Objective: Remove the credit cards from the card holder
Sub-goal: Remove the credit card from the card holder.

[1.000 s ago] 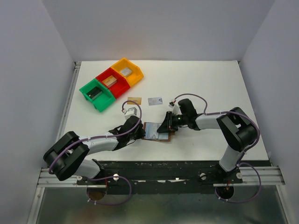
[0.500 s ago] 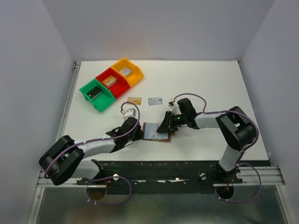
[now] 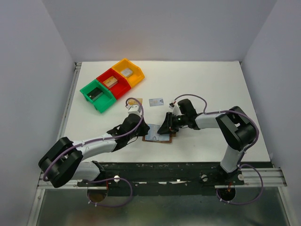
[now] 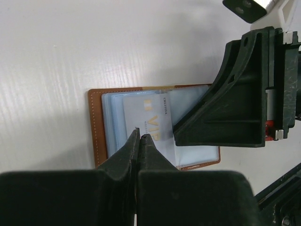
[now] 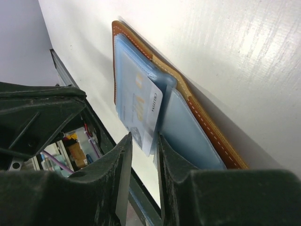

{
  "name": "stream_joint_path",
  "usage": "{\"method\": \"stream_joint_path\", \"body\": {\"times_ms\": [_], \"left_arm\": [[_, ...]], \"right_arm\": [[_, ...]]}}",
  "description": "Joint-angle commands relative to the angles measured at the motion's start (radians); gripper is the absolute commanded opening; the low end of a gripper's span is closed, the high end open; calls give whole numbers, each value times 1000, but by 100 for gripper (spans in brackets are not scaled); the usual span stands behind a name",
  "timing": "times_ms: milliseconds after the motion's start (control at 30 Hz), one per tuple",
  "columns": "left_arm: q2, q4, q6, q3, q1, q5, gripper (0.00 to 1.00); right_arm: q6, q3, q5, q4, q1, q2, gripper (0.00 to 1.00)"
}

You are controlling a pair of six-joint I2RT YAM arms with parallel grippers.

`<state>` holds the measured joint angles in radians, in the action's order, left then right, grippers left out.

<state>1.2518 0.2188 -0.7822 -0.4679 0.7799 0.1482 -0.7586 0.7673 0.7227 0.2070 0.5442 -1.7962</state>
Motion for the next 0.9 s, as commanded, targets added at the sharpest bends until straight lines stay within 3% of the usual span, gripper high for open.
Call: {"method": "stream_joint_path", "body": {"times_ms": [0,467,867], "left_arm": [[95,44,28,-49,-2,-61,0],[167,-59,-19,-51,-2,4,0],[207,-61,-31,-49,-2,-9,0]], "right_arm": [[2,20,-12,-7,3,-26,35],[-21,18,14,43,5,-61,36],[-110,-10,80,209,5,-83,36]]}}
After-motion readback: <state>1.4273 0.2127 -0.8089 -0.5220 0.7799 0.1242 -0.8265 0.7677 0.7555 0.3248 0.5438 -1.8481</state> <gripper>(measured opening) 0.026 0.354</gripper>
